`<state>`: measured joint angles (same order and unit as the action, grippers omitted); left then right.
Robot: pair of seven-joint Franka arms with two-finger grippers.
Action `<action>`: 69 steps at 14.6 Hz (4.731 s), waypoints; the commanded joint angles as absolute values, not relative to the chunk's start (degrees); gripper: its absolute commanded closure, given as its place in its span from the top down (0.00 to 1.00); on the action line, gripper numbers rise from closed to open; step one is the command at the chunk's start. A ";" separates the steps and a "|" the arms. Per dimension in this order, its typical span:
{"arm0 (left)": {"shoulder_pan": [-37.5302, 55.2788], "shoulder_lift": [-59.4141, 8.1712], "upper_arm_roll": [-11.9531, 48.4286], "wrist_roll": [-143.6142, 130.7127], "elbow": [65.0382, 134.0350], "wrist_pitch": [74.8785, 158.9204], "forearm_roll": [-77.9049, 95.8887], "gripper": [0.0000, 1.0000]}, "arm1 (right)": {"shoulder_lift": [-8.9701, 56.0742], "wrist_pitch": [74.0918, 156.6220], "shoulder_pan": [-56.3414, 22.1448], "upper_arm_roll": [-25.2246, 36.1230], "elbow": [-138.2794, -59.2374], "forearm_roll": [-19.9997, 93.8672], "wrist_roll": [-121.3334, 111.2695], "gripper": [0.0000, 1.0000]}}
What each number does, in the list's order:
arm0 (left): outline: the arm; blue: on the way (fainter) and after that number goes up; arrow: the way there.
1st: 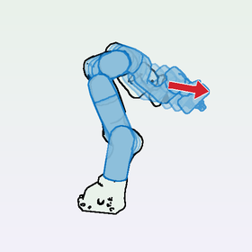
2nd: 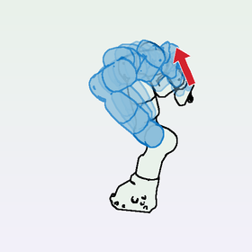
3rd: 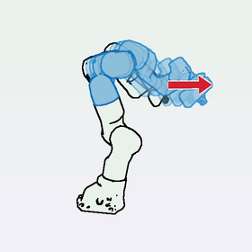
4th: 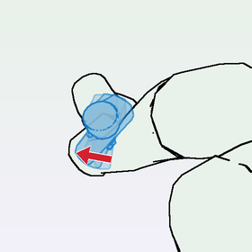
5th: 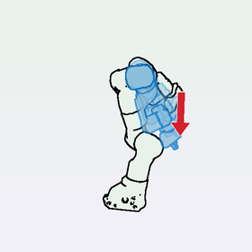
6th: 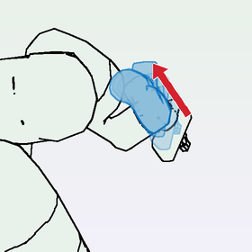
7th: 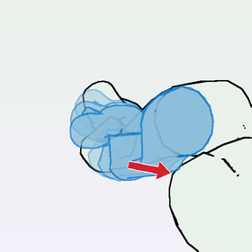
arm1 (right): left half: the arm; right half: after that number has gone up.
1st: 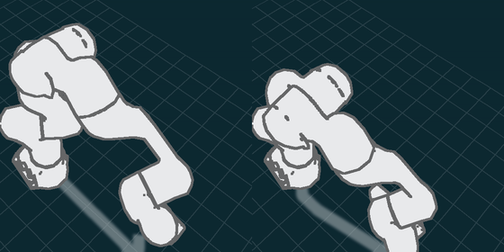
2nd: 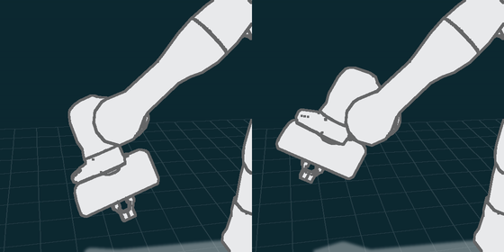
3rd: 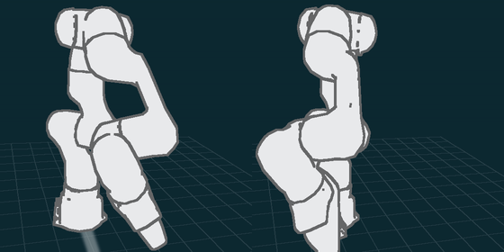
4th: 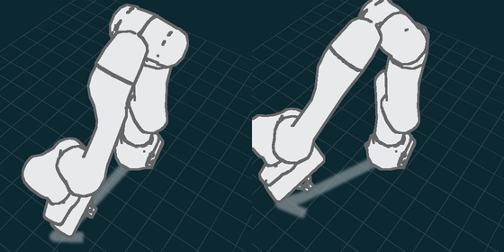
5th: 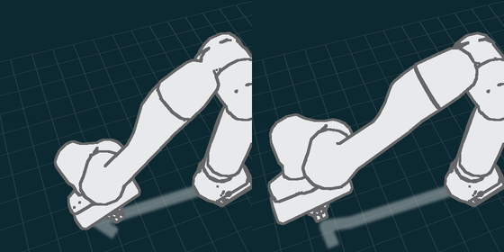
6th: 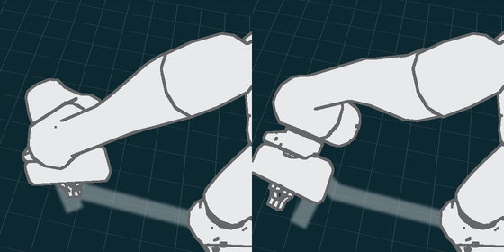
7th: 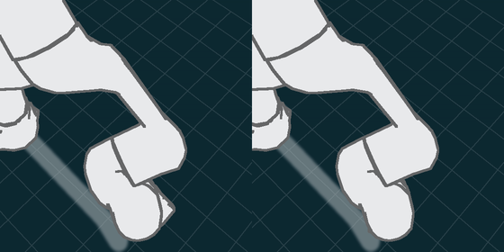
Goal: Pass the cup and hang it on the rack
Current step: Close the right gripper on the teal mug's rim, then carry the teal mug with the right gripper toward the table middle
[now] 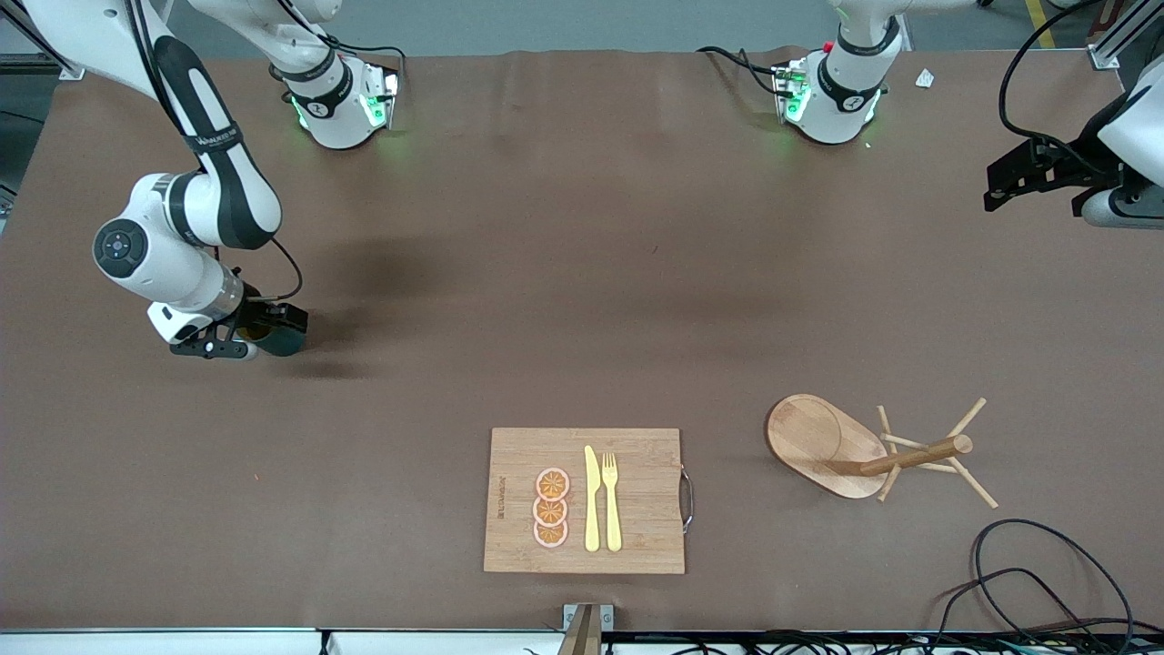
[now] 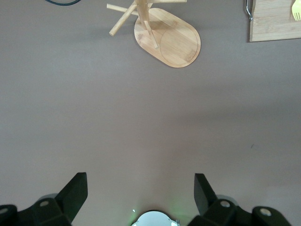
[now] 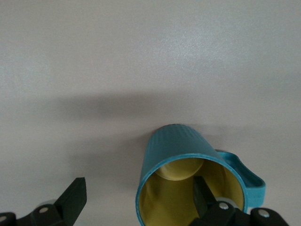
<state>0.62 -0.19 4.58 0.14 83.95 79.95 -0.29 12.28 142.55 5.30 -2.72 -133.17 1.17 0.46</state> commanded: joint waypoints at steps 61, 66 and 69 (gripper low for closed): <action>0.97 -0.70 4.57 -0.09 83.58 79.01 -0.62 1.00 | 45.62 129.02 -45.17 -3.52 -79.45 -0.61 109.69 0.00; 1.14 -0.70 4.66 -0.09 83.58 79.10 -0.44 1.00 | 45.62 124.99 -44.65 -3.51 -76.74 -0.79 109.42 0.80; 1.58 -0.79 6.32 -1.57 83.58 79.28 -0.53 1.00 | 45.27 122.27 -45.17 -3.52 -74.54 -0.79 109.51 1.00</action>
